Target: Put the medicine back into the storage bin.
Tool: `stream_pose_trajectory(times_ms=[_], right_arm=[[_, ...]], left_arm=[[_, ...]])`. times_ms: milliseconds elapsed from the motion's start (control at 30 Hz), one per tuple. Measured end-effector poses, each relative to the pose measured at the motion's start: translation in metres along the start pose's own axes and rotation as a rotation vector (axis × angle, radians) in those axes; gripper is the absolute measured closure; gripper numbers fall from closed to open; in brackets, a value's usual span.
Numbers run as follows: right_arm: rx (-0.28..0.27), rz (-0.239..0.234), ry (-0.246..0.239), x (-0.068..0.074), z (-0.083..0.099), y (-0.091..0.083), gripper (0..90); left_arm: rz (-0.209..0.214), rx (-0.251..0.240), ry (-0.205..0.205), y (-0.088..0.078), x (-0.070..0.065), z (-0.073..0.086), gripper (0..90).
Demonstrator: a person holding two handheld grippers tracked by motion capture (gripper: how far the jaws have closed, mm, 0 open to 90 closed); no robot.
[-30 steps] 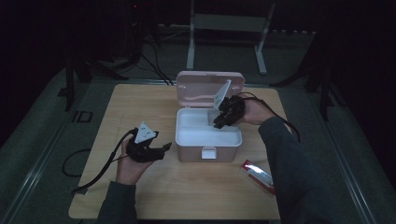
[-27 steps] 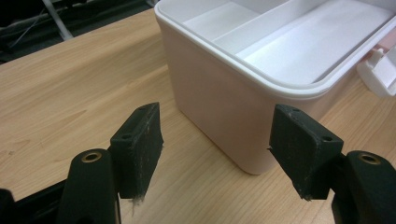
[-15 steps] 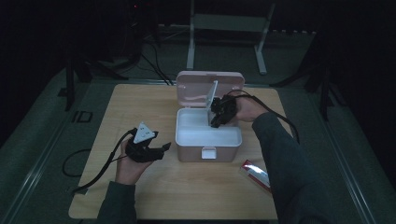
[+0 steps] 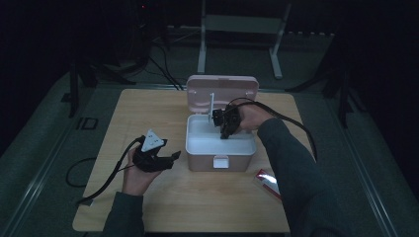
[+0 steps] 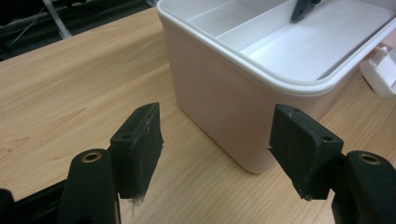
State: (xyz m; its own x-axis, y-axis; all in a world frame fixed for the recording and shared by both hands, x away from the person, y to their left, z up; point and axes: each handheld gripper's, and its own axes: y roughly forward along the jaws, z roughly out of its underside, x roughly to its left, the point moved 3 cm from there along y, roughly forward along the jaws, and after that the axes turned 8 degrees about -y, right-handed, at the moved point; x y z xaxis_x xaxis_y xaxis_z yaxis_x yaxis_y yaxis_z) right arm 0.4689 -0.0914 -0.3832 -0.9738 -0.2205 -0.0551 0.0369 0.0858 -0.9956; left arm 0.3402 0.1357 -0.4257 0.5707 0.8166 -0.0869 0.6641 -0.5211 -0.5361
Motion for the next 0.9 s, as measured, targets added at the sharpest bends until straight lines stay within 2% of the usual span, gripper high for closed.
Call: stream_pose_trajectory(times_ms=[167,267,300,733,900], right_arm=[[0.028,-0.014,0.010,0.0006,-0.0025,-0.0001,88.2],[0.022,-0.019,0.012,-0.0017,-0.0021,-0.0001,88.9],[0.027,-0.019,0.026,-0.0010,-0.0018,-0.0003,89.0],[0.023,-0.015,0.025,-0.0026,-0.0009,-0.0017,89.5],[0.006,-0.014,0.022,-0.0046,-0.0009,-0.0045,89.6]], left_arm=[[0.003,0.001,0.002,0.0012,-0.0007,0.0004,34.0],[0.003,0.001,0.002,0.0011,-0.0009,0.0006,34.0],[0.002,0.001,0.003,0.0010,-0.0006,0.0005,34.0],[0.000,0.000,-0.002,0.0003,0.0006,0.0007,34.0],[-0.001,-0.001,-0.004,0.0005,0.0009,0.0009,34.0]])
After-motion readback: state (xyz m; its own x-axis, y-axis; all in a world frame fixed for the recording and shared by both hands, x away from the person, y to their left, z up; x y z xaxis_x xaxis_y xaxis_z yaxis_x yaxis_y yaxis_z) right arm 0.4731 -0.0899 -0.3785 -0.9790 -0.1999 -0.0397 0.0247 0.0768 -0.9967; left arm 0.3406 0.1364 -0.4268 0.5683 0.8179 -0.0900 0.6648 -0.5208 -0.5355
